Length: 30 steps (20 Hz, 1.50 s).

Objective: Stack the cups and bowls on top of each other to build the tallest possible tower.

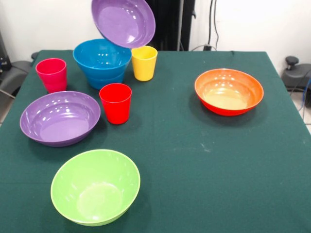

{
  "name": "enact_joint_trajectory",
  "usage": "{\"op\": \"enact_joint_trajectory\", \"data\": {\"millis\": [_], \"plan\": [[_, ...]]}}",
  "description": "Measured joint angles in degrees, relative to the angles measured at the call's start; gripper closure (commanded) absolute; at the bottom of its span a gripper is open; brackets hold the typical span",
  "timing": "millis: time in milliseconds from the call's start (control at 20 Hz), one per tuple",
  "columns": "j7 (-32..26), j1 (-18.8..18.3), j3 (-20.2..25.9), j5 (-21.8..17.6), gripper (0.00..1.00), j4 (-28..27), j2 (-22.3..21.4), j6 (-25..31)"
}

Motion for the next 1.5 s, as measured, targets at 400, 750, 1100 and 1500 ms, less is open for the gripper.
{"op": "enact_joint_trajectory", "data": {"millis": [400, 750, 1100, 1500], "plan": [[0.0, 0.2, -0.9, -3.8, 1.00, 0.0, 3.3, -1.3], [0.0, 0.2, -1.5, -4.9, 1.00, -0.2, 5.4, -1.3], [0.0, 0.2, -2.5, -6.1, 1.00, -1.9, 7.9, -1.3], [0.0, 0.1, -2.7, -6.5, 1.00, -4.4, 9.4, -1.3]]}}
